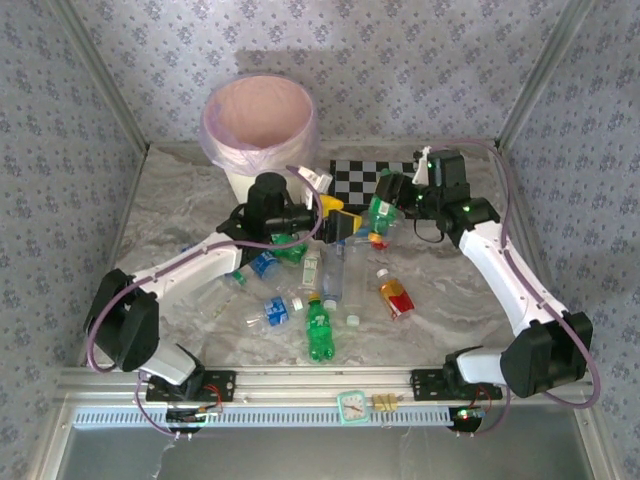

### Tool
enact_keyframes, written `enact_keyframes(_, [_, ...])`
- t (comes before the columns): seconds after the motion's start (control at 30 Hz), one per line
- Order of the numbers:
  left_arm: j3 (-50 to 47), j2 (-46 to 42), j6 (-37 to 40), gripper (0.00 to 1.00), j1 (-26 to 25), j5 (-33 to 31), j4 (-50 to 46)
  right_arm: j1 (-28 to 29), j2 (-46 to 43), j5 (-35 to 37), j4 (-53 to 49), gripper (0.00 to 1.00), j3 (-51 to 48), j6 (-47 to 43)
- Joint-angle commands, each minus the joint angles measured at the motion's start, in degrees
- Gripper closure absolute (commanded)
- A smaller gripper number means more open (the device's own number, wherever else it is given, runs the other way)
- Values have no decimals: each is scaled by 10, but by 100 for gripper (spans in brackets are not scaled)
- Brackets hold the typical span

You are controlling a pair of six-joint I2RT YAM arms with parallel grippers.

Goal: Put the plastic bottles in the bin

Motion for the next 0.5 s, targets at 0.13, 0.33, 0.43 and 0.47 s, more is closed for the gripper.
enact_keyframes(0.13, [45,46,12,0,-7,14,-7,26,-20,-37,58,48,1,45])
enact_keyframes(0.33, [57,74,-7,0,-7,-5,16,38,-23,-44,71,48,-21,51])
enact_keyframes(0.43, [60,80,-12,0,-7,-14,25,38,-22,-42,70,48,-24,50])
enact_keyframes(0.47, [62,80,-13,0,-7,-15,27,39,-22,-41,68,48,-24,49])
